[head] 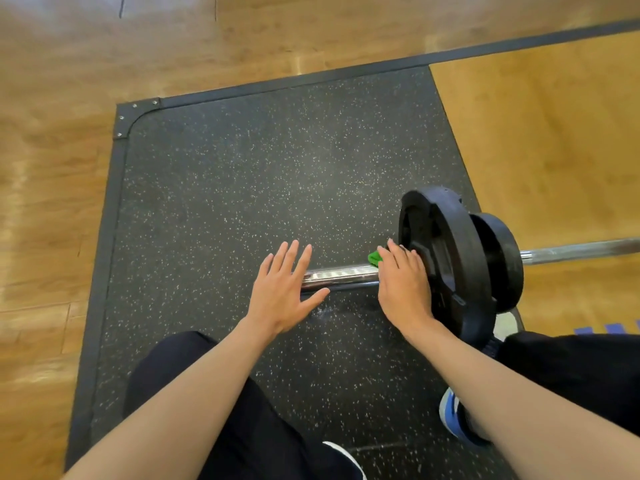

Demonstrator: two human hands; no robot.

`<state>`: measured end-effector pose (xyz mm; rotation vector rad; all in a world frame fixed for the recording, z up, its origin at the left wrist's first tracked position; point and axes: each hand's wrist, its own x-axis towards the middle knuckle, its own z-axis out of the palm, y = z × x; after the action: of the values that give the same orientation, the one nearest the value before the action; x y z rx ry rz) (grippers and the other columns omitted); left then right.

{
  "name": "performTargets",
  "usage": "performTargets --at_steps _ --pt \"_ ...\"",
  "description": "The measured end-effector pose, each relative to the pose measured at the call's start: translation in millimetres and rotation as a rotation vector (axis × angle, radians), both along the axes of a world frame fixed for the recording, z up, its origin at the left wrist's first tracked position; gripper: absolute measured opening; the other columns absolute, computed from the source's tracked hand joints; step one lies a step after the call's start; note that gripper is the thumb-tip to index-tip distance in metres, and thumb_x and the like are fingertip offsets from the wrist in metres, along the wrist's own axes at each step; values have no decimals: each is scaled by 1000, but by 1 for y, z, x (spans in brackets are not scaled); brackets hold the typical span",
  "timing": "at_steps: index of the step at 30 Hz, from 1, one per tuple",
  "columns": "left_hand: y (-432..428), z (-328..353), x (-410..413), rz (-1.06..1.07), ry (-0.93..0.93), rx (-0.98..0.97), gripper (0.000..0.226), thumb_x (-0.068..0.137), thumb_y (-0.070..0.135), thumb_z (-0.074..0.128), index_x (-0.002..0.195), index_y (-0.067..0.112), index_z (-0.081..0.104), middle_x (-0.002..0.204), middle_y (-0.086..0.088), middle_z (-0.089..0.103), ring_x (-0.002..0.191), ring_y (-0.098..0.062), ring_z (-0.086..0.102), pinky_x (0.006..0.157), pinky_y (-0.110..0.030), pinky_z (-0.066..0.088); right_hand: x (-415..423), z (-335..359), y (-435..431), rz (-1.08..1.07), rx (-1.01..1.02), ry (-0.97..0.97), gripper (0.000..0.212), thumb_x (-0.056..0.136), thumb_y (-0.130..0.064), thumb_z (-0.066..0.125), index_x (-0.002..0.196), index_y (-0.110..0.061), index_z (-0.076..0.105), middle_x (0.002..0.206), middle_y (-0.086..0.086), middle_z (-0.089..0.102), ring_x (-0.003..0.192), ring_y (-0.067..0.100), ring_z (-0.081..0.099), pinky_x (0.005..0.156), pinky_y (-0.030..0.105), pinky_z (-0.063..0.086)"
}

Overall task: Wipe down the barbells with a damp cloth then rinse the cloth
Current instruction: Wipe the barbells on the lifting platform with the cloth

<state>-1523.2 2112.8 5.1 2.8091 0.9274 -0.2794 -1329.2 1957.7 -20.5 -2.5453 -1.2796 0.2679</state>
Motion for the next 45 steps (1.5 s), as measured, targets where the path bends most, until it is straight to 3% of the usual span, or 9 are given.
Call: performTargets --at_steps 3,7,10,15,23,30,37,42,45 --pt "2 -1 7 4 4 10 89 93 78 11 161 21 16 166 -9 21 154 -27 15 124 -47 18 -4 4 21 3 26 68 38 103 -13 49 140 -11 56 144 6 57 133 26 51 117 43 32" --pt "4 -7 13 -6 -5 26 88 94 77 12 161 20 14 166 -9 20 154 -27 15 124 -47 18 -11 -7 2 216 73 -37 50 102 -12 54 151 -12 44 155 5 45 141 28 41 121 45 30" --pt "2 -9 13 -15 -6 27 88 94 77 12 161 20 16 166 -10 21 154 -27 16 124 -47 18 -6 -8 -10 110 51 -59 51 100 -10 53 150 -8 44 153 10 45 140 31 42 123 47 27" --pt "1 -13 14 4 -9 13 89 93 78 9 161 20 15 166 -10 21 154 -26 15 124 -46 18 -4 5 35 -130 -90 27 28 101 -22 41 112 -14 65 108 3 67 103 28 60 97 41 40" --pt "-2 -20 18 10 -15 -8 91 93 79 11 161 18 16 165 -13 22 154 -28 14 124 -47 20 -17 -11 -15 111 70 -84 57 98 -8 57 152 -10 41 156 8 41 145 32 35 125 48 21" --pt "-2 -20 20 45 -45 -28 101 87 86 22 160 17 17 165 -15 20 154 -33 11 123 -51 21 -11 -2 29 -110 30 10 33 100 -17 44 126 -12 64 121 2 66 110 26 58 107 42 39" --pt "-1 -17 19 6 6 14 119 75 98 25 161 18 11 166 -16 16 155 -33 9 122 -53 20 -22 -7 -6 86 84 -85 54 98 -10 58 150 -9 45 154 9 45 143 32 40 123 49 26" --pt "0 -19 19 13 1 24 116 76 98 24 162 20 10 166 -16 15 155 -33 8 122 -55 19 -15 6 34 -134 -21 5 27 98 -17 49 118 -13 66 113 3 69 106 28 61 101 42 42" --pt "2 -22 20 21 -6 18 117 75 98 26 162 22 9 166 -15 15 155 -33 8 121 -57 20 -28 3 42 10 -5 5 31 98 -17 48 125 -15 63 118 1 68 107 26 61 99 40 43"
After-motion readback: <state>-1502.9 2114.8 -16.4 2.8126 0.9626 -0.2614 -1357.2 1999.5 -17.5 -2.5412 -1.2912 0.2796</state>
